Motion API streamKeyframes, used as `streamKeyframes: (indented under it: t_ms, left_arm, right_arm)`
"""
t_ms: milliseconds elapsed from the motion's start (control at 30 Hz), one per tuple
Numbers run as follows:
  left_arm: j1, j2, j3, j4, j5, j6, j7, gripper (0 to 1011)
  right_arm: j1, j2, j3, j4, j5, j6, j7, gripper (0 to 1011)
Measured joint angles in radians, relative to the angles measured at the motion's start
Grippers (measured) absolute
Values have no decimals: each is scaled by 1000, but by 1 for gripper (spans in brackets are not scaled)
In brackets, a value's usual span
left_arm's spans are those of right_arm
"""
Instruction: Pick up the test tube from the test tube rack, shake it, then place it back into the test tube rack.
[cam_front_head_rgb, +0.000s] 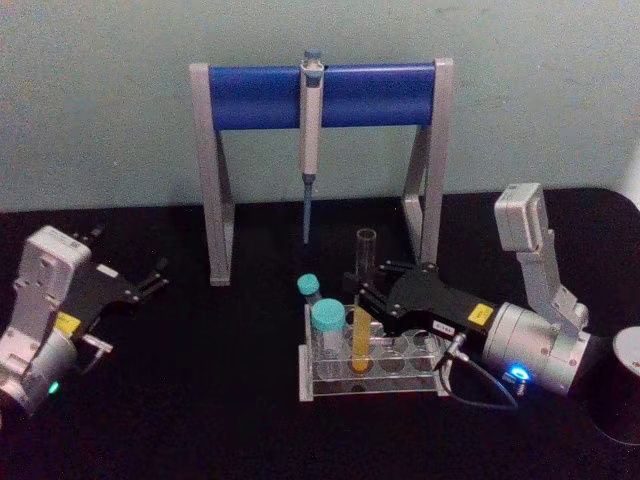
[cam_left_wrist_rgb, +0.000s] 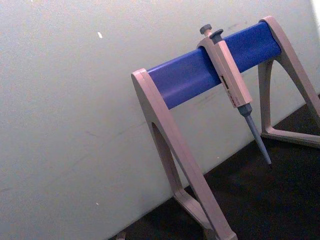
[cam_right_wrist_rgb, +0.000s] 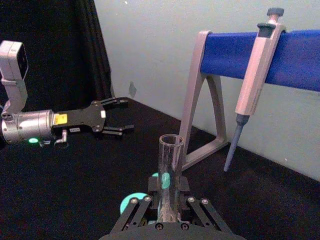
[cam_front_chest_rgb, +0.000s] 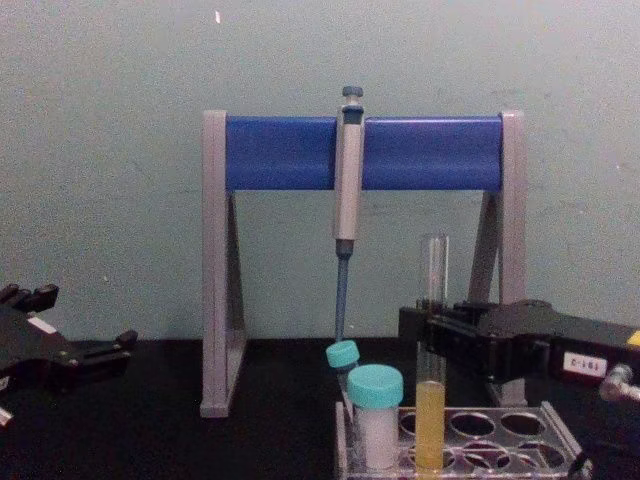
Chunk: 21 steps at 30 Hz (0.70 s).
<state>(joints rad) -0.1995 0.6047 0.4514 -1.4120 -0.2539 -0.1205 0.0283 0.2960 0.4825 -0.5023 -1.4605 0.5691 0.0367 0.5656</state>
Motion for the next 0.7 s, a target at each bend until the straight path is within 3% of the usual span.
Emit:
streamKeyframes:
  t_ms: [700]
  left_arm:
    - [0,0,0,0,0,0,0,1001]
  right_arm:
    - [3,-16,-6,37,-7,9,5,233]
